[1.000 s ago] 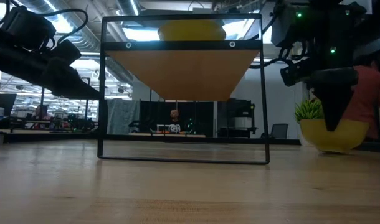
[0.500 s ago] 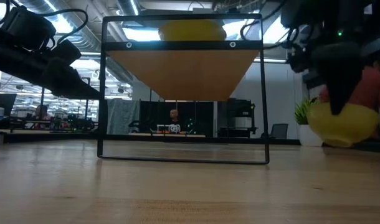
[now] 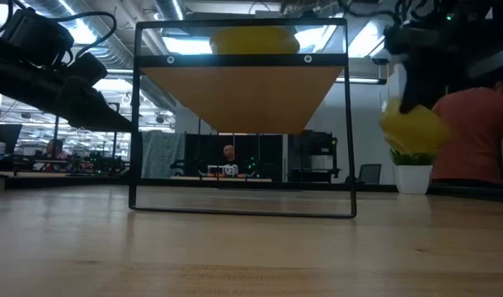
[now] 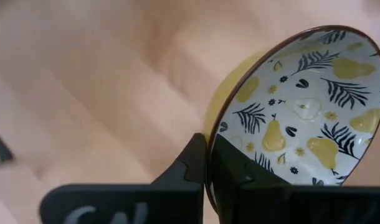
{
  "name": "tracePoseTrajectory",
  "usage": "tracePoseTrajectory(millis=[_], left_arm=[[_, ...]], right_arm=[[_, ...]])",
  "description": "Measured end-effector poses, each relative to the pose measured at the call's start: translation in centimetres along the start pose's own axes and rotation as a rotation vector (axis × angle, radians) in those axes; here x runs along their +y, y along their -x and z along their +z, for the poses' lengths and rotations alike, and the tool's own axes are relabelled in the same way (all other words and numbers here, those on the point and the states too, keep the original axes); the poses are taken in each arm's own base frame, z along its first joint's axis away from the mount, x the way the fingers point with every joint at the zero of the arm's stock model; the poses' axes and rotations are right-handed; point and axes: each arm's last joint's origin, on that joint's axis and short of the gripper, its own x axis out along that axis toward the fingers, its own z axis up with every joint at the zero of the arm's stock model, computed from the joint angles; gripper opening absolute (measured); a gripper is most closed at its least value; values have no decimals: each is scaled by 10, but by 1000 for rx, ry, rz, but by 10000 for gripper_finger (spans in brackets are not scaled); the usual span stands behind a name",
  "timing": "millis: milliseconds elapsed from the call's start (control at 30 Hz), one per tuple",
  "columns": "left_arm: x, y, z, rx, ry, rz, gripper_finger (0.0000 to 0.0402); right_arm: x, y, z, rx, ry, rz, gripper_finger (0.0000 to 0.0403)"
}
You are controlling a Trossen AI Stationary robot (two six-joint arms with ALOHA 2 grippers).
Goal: Pick & Place Mini bowls
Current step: Stack the top white bowl on top of the white bowl on the shelf
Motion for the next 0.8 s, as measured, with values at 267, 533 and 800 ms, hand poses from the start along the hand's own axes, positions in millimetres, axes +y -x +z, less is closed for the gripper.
tracePoseTrajectory(millis=[267, 533, 800], left_arm=[[0, 0, 0, 0, 0, 0, 43], [0, 0, 0, 0, 0, 0, 43], [0, 0, 0, 0, 0, 0, 43]], right_arm=[[6, 16, 20, -314, 26, 75, 11], [26, 33, 39, -576, 110, 204, 11], [42, 51, 44, -747, 263, 307, 11]])
